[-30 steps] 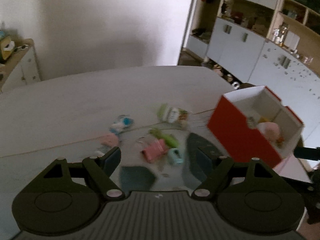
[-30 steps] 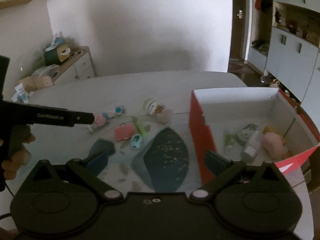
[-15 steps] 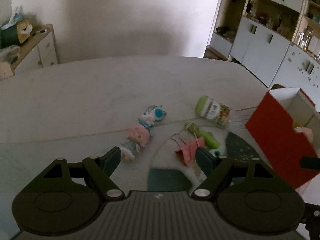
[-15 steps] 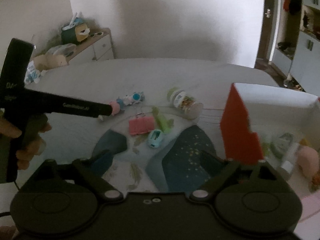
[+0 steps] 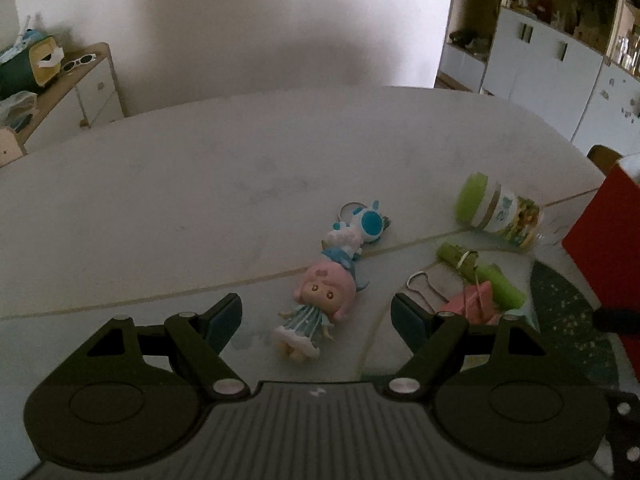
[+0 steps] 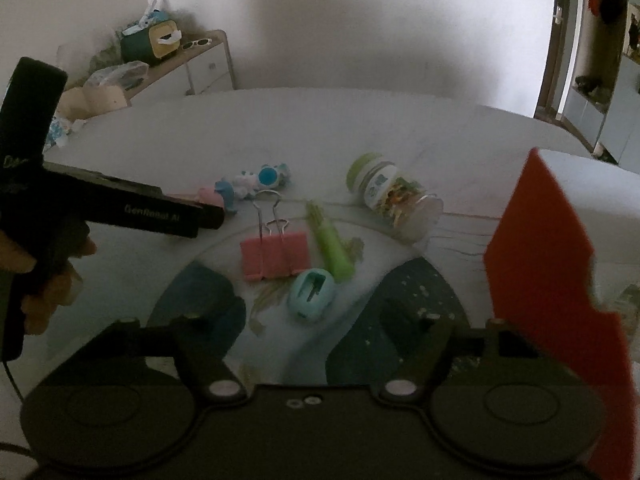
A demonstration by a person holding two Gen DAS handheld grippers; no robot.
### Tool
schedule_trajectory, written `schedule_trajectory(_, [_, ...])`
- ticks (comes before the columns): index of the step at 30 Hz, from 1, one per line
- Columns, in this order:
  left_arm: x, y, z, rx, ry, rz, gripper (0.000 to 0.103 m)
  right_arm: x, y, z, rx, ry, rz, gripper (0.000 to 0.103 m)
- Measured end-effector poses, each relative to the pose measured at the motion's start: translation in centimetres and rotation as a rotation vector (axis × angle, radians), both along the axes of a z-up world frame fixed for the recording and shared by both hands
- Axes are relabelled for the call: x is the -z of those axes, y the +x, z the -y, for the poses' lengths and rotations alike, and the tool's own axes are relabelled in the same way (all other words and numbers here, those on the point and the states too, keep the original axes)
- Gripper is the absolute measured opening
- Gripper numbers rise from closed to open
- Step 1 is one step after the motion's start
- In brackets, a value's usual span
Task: Organize rigid objects
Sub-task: 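Grasp the pink doll with the left tool while the right tool grasps the teal sharpener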
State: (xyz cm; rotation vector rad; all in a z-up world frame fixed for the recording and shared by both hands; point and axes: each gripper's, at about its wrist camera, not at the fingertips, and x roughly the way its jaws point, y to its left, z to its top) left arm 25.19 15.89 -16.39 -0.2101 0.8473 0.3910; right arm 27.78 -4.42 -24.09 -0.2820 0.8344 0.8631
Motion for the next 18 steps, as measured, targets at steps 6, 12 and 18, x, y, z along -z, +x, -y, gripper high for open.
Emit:
schedule_trajectory(6, [1.2,0.9,-0.5,-0.004,0.006,-0.017,0.082,1.4,0.6,-1.2,-0.013,-0.018,-0.018,0.056])
schedule_trajectory(12, [1.9,1.2,-0.9,-0.005,0.000,-0.022,0.081,1.9,1.1,-1.8,-0.011,-0.010,-0.032,0.048])
schedule_trajectory(18, [2.1,1.2,-0.9,0.000,0.024,-0.022,0.072,2.3,1.7,-2.1,0.011,-0.002,-0.054,0.041])
